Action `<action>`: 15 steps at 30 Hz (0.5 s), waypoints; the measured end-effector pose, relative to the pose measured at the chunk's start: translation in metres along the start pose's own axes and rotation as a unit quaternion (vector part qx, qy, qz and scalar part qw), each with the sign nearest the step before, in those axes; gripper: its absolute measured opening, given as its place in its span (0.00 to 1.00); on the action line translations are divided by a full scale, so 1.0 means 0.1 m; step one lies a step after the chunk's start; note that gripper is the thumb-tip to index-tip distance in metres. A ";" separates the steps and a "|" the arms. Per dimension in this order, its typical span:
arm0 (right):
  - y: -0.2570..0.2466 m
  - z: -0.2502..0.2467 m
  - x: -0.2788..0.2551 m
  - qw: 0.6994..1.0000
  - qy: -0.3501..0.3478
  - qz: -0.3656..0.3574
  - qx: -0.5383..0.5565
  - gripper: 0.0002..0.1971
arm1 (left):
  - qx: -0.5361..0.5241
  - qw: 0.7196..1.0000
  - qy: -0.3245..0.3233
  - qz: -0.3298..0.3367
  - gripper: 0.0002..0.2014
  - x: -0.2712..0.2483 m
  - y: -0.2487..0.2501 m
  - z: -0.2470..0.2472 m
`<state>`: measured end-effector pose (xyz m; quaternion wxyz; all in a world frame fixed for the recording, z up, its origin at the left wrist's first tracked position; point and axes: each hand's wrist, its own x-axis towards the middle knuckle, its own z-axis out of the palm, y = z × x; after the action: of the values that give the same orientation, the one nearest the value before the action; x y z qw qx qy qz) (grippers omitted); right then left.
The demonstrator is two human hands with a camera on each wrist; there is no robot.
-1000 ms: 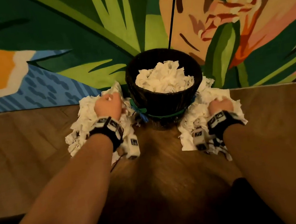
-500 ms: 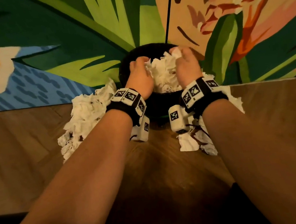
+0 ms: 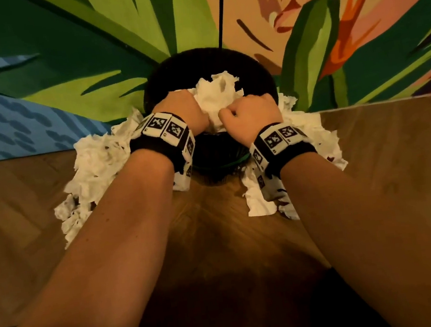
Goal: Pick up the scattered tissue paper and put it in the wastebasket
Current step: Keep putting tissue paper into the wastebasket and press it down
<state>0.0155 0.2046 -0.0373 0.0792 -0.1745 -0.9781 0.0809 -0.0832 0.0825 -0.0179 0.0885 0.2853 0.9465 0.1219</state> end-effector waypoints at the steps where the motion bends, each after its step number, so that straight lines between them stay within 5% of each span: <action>1: -0.01 0.00 0.00 1.000 -0.011 -0.002 -0.008 0.21 | 0.018 1.000 -0.003 0.001 0.14 -0.01 0.02 0.00; 9: -0.04 -0.03 0.04 0.998 -0.033 0.016 -0.044 0.28 | 0.059 0.997 -0.040 0.023 0.23 0.02 0.03 0.07; 12: -0.06 -0.03 0.03 0.999 -0.030 0.022 -0.040 0.26 | 0.040 0.999 0.016 0.008 0.18 -0.04 0.01 0.08; 15: -0.02 -0.02 -0.03 1.000 0.001 -0.001 -0.010 0.28 | -0.101 0.988 0.114 0.020 0.19 -0.13 -0.08 0.05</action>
<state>0.0180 0.2022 -0.0351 0.0788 -0.1742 -0.9790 0.0706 -0.0755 0.0701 -0.0237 0.0062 0.2782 0.9272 0.2505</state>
